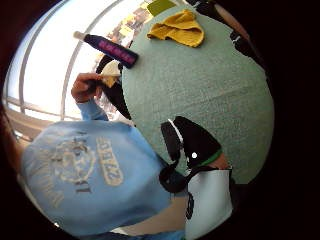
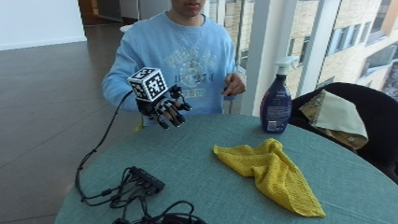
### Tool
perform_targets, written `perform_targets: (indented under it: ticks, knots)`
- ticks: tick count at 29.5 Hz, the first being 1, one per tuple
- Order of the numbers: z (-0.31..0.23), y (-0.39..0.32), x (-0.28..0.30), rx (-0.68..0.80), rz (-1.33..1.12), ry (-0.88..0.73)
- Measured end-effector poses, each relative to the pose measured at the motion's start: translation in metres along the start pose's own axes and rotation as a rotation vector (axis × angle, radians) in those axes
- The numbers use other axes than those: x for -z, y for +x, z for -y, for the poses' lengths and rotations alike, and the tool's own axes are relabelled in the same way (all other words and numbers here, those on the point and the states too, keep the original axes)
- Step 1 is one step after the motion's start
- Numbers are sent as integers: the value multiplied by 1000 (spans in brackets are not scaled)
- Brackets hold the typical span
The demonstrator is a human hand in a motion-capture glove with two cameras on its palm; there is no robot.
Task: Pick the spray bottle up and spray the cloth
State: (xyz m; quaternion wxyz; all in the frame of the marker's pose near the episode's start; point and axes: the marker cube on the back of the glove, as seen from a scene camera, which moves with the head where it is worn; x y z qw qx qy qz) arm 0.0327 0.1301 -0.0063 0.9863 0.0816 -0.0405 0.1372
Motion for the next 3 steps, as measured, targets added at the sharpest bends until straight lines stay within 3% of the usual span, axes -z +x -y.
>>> perform_targets:
  ticks: [3]
  knots:
    - [0,-1,0,1,0,1]
